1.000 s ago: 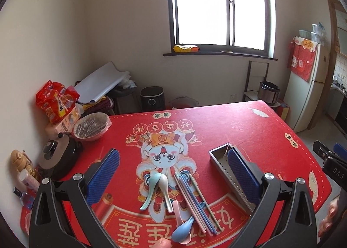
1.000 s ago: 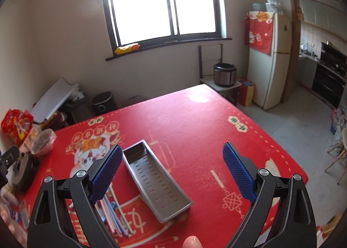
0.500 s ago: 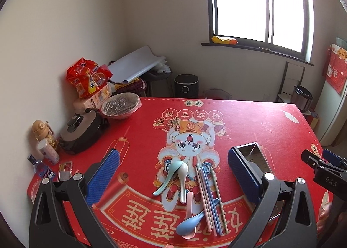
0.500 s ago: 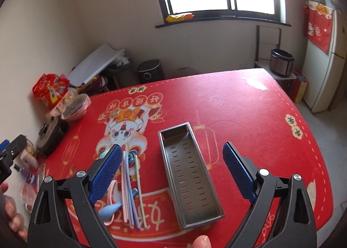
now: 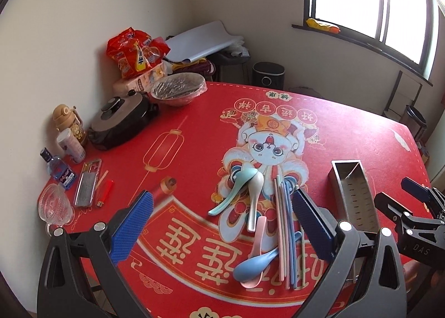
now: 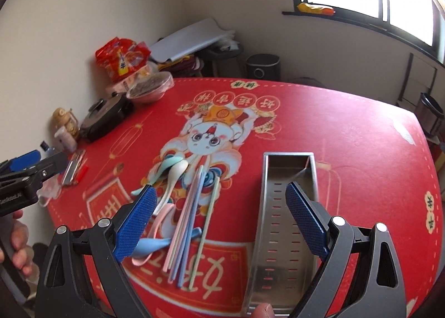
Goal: Organize utensils
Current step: 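Move both tools forward toward the row of spoons and chopsticks, then close the right tool on a pale green chopstick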
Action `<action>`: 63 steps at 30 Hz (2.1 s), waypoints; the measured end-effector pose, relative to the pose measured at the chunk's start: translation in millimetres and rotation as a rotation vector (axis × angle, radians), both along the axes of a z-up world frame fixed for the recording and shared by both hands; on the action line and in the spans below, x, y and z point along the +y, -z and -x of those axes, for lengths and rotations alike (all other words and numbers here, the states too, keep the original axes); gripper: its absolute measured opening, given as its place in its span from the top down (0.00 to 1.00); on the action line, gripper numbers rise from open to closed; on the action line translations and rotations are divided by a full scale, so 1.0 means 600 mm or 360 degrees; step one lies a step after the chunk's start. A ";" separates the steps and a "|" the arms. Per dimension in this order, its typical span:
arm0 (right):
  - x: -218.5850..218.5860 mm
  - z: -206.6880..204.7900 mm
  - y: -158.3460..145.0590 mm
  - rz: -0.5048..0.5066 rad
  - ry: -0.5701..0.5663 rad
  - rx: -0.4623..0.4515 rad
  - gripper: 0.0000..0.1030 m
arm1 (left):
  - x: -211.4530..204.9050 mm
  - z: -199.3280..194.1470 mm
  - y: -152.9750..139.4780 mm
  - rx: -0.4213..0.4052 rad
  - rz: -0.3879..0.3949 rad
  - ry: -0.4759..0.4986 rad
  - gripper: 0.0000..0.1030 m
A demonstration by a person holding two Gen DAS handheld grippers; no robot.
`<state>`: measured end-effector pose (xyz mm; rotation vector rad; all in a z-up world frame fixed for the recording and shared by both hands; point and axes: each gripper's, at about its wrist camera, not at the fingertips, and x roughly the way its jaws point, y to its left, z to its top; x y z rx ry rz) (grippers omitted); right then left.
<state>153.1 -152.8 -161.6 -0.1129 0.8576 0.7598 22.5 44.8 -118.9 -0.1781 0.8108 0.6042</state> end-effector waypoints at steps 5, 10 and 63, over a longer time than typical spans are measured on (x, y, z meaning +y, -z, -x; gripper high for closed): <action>0.045 0.008 0.028 0.0085 -0.0055 0.0083 0.12 | 0.051 0.009 0.034 0.0003 0.0092 0.0018 0.05; 0.074 0.003 0.065 0.0171 -0.0066 0.0154 0.13 | 0.105 0.017 0.069 -0.0036 0.0183 0.0084 0.06; 0.100 0.037 0.274 0.0611 0.0011 0.0449 0.93 | 0.127 0.002 0.189 -0.0048 0.0555 0.0375 0.42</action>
